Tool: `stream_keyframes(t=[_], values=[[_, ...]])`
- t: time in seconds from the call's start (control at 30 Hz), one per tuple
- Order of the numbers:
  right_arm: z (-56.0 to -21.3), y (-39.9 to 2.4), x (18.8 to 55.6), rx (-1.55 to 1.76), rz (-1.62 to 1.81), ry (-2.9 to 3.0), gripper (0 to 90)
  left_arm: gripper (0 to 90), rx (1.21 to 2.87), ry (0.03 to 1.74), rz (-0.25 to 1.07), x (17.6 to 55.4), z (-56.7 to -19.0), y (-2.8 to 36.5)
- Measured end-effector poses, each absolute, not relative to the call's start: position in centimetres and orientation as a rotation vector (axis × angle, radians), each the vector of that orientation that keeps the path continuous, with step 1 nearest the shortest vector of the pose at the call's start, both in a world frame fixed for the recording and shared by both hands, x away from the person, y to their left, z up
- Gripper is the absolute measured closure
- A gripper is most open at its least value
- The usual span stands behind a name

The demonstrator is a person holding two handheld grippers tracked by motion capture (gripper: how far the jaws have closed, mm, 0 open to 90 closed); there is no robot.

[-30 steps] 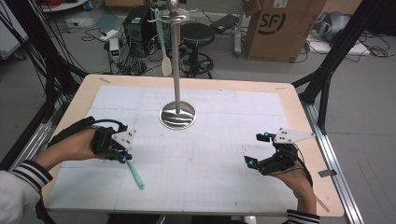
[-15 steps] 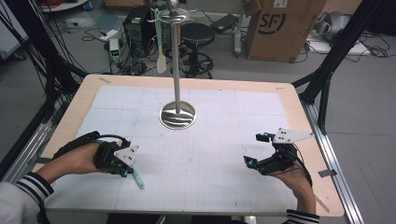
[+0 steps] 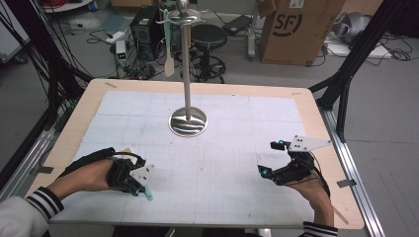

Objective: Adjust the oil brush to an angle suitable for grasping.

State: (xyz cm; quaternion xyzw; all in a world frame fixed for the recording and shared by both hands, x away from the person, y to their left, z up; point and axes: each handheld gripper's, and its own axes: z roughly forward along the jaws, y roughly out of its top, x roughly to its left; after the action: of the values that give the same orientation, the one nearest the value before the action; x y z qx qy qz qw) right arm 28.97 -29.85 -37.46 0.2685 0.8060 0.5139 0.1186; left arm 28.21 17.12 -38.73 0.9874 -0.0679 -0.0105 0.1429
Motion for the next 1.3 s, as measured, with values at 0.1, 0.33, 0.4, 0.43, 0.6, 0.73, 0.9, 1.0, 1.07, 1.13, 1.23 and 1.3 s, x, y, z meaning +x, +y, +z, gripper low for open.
stream_keyframes(t=[0.1,0.33,0.4,0.43,0.6,0.73,0.9,1.0,1.07,1.13,1.23,1.3], values=[[-37.4,-29.9,28.9,0.785,1.502,2.355,0.1,89.8,2.817,-0.172,-0.054,28.1,-39.1,17.1],[-37.4,-29.8,28.9,0.788,1.502,2.360,0.1,89.8,2.738,-0.134,-0.053,27.8,-40.2,17.2],[-37.5,-29.8,29.0,0.782,1.499,2.359,0.1,89.8,2.741,-0.151,-0.047,27.7,-40.4,17.1],[-37.5,-29.8,29.0,0.779,1.498,2.358,0.1,89.8,2.743,-0.155,-0.051,27.7,-40.5,17.1],[-37.5,-29.7,29.0,0.785,1.497,2.357,0.1,89.8,2.747,-0.176,-0.044,27.7,-40.7,16.8],[-37.5,-29.8,29.0,0.780,1.497,2.357,0.1,89.8,2.737,-0.170,-0.021,27.7,-40.8,16.7],[-37.5,-29.7,29.0,0.777,1.502,2.359,0.1,89.7,2.734,-0.132,-0.005,28.2,-40.8,16.0],[-37.4,-29.6,29.0,0.773,1.508,2.360,0.1,89.8,2.732,-0.093,0.002,28.8,-40.9,15.6],[-37.4,-29.5,29.1,0.773,1.511,2.364,0.1,89.8,2.731,-0.069,0.014,29.2,-40.9,15.4],[-37.4,-29.5,29.1,0.773,1.509,2.361,0.1,89.7,2.726,-0.037,-0.001,29.6,-41.0,15.3],[-37.3,-29.6,29.1,0.774,1.513,2.361,0.1,89.7,2.730,-0.034,-0.014,29.8,-41.1,15.1],[-37.3,-29.7,29.1,0.776,1.514,2.359,0.1,89.7,2.732,-0.037,-0.012,29.8,-41.1,15.1]])
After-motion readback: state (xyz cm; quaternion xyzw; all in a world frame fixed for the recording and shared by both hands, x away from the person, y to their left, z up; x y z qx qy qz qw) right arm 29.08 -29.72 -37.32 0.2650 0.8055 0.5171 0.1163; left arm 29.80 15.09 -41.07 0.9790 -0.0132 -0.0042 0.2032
